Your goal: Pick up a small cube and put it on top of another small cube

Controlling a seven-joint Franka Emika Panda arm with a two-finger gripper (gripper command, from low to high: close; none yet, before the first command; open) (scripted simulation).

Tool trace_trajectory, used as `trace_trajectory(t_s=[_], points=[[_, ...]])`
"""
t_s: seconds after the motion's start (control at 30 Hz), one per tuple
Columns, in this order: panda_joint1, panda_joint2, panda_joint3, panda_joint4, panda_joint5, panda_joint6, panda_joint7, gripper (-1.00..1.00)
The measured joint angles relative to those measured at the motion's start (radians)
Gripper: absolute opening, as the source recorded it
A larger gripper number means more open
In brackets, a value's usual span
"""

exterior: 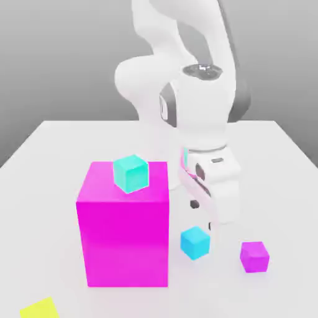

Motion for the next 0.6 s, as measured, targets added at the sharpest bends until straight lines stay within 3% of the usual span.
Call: trace_trajectory(t_s=[0.1, 0.2, 0.37, 0.6], points=[[0.013, 0.043, -0.002, -0.026, -0.013, 0.036, -0.087, 0.00], [0.024, 0.082, 0.000, -0.016, 0.035, 0.064, -0.140, 0.00], [0.014, 0.151, 0.043, 0.006, 0.168, 0.113, -0.242, 0.00], [-0.099, 0.254, 0.206, 0.031, 0.370, 0.190, -0.391, 0.00]])
